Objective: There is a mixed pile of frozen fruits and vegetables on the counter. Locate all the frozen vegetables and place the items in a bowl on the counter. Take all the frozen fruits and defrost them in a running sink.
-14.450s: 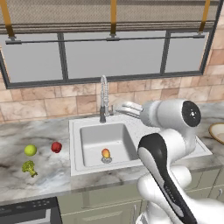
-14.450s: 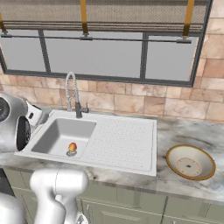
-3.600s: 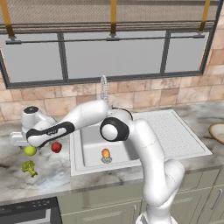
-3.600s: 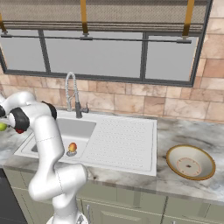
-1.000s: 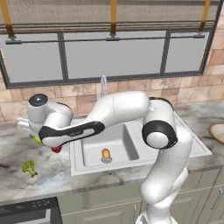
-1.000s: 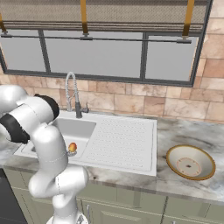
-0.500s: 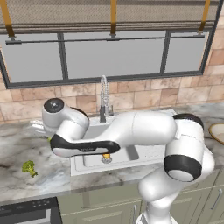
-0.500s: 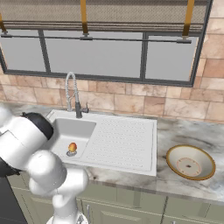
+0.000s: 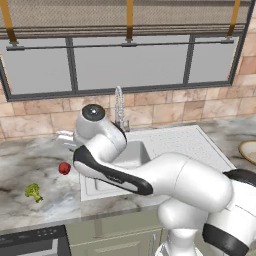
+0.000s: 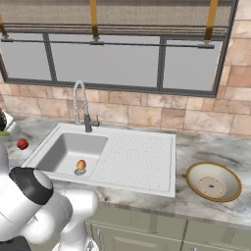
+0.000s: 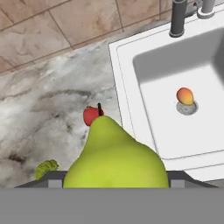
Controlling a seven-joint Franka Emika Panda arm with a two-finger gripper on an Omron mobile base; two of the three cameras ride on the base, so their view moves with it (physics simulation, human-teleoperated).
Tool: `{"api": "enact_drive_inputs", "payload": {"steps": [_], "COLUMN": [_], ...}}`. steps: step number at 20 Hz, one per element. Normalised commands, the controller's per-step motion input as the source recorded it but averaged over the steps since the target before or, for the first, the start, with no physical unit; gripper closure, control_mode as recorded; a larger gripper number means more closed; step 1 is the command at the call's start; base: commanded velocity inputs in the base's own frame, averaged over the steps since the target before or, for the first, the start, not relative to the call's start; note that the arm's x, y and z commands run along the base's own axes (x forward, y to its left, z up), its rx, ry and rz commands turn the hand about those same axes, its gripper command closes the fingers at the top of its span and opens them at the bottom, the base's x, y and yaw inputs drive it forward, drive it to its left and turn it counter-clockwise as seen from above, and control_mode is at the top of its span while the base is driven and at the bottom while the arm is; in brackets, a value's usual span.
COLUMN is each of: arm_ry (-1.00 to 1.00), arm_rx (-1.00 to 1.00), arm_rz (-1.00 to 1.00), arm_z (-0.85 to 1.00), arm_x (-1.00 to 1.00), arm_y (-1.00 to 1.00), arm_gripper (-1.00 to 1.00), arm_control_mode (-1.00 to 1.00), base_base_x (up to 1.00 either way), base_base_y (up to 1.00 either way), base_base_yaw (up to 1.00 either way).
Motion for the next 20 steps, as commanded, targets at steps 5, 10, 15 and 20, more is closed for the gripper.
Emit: {"api": "enact_drive_inputs", "payload": {"steps": [5, 10, 15, 20], "arm_ry": [-0.08, -0.07, -0.01, 0.00], "arm_rx": [-0.03, -0.13, -0.13, -0.06], "arm_rz": [0.17, 0.21, 0.19, 0.03], "arm_z": [0.17, 0.10, 0.04, 0.01], "arm_x": [-0.11, -0.16, -0.07, 0.00], "arm_y": [-0.47, -0.58, -0.46, -0.25], "arm_gripper": [1.00, 1.00, 1.00, 1.00], "arm_control_mode": [-1.00, -1.00, -1.00, -1.00], "base_base_x": [0.00, 0.00, 0.00, 0.00], "base_base_y": [0.00, 0.00, 0.00, 0.00], "base_base_yaw": [0.00, 0.00, 0.00, 0.00]}}
